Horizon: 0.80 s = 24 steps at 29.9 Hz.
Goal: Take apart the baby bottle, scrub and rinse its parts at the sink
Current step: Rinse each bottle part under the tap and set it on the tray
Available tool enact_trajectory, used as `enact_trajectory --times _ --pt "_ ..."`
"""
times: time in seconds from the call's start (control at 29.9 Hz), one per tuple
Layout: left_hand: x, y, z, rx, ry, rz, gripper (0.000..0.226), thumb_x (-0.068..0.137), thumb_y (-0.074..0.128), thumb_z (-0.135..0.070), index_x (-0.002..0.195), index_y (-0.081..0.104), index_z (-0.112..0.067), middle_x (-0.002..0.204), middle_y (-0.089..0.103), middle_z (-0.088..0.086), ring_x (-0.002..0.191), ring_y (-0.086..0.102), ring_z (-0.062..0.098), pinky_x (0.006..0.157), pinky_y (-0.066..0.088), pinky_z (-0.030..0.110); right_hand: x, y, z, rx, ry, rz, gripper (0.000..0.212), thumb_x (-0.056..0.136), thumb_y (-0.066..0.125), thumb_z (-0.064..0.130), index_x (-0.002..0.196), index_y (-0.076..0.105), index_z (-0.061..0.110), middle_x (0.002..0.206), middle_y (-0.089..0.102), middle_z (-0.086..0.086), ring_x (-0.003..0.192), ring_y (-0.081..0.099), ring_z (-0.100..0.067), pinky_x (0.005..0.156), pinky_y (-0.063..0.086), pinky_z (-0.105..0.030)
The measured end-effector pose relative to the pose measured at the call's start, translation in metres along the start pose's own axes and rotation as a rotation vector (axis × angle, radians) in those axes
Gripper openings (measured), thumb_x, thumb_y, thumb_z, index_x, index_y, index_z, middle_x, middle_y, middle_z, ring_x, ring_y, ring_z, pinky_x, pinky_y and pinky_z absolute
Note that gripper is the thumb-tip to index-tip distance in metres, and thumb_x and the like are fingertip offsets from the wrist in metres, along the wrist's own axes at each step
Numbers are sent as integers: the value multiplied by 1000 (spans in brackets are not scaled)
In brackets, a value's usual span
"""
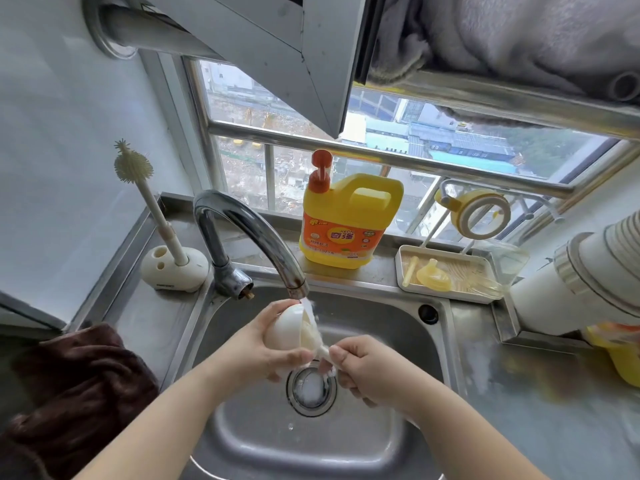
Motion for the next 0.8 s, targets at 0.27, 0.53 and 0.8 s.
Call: enact_trajectory --times 0.27,0.53,0.8 --pt "3 5 -7 -268 -108 51 70 51 83 -34 116 57 -27 110 62 11 87 69 21 67 56 36 -6 -1 7 -216 -107 -46 25 96 46 33 84 67 28 57 47 9 49 38 -9 49 33 -21" --pt "2 7 -4 -198 -78 -35 45 63 70 -35 106 67 -24 94 69 5 78 67 16 60 55 32 -18 -33 41 -1009 -289 -546 11 88 61 35 90 67 27 75 58 4 69 60 -17 55 36 -27" --pt "3 5 -3 -355 -3 -130 67 57 87 -28 117 60 -18 96 68 11 74 70 19 60 57 35 -8 3 16 -412 -145 -171 28 98 40 29 88 64 18 69 54 7 60 52 -6 53 36 -18"
Point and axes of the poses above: each hand's wrist, its own x-axis towards the middle knuckle, its own y-axis out of the palm, z = x × y, the point moved 7 cm from there along x, towards the middle knuckle
